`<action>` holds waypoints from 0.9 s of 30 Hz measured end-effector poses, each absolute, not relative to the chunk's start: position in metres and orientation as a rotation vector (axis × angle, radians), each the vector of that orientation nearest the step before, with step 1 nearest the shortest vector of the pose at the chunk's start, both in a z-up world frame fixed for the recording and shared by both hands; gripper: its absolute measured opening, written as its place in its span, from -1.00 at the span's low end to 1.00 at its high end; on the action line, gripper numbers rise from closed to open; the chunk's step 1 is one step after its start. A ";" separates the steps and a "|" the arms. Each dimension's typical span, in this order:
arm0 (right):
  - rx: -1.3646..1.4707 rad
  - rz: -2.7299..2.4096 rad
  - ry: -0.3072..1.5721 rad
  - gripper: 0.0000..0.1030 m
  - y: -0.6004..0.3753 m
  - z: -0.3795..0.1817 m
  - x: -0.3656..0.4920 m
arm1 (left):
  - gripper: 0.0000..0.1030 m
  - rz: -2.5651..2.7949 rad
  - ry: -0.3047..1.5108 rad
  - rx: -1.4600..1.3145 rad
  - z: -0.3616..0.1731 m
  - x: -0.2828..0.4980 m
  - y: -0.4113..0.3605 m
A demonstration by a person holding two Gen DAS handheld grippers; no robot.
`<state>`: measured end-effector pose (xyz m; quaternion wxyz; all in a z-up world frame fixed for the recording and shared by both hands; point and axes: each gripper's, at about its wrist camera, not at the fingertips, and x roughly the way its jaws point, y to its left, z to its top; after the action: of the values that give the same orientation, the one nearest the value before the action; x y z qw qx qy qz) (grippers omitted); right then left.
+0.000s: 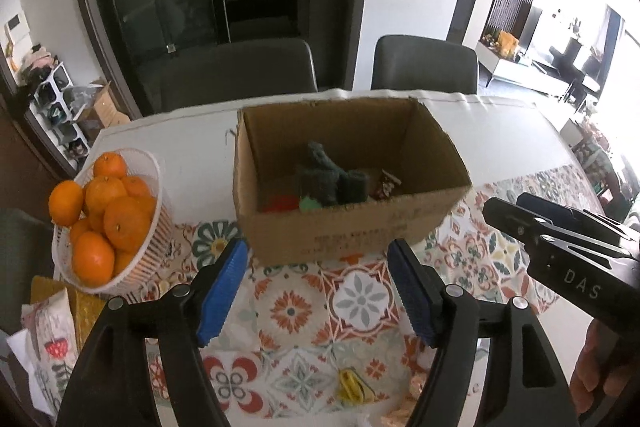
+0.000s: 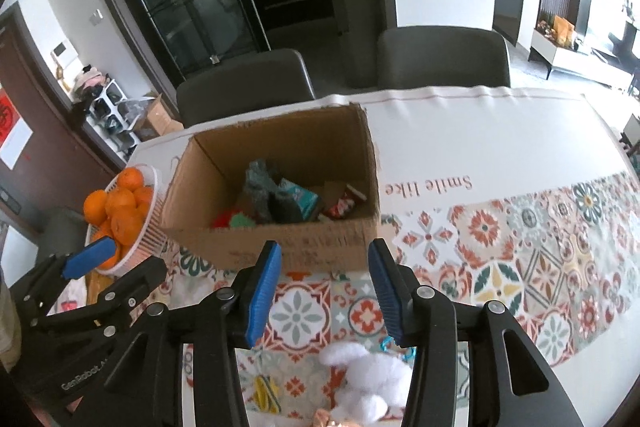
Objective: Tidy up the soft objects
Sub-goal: 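Move both tools back toward the white bunny and yellow cable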
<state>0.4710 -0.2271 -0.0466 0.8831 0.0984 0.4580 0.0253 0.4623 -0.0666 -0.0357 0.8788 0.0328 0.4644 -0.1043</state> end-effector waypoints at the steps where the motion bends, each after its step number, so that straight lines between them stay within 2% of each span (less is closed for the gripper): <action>1: 0.205 0.050 0.957 -0.09 -0.227 -0.048 0.467 | 0.40 -0.218 0.974 0.066 -0.037 0.459 -0.066; 22: 0.276 -0.017 1.081 -0.08 -0.243 -0.093 0.404 | 0.40 -0.253 1.122 0.040 -0.088 0.404 -0.077; 27: 0.298 -0.039 1.112 0.07 -0.248 -0.107 0.395 | 0.40 -0.259 1.161 0.049 -0.103 0.397 -0.080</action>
<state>0.3946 -0.2480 -0.1075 0.8387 0.1409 0.5258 -0.0185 0.3967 -0.0804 -0.1030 0.8279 0.0229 0.5470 -0.1220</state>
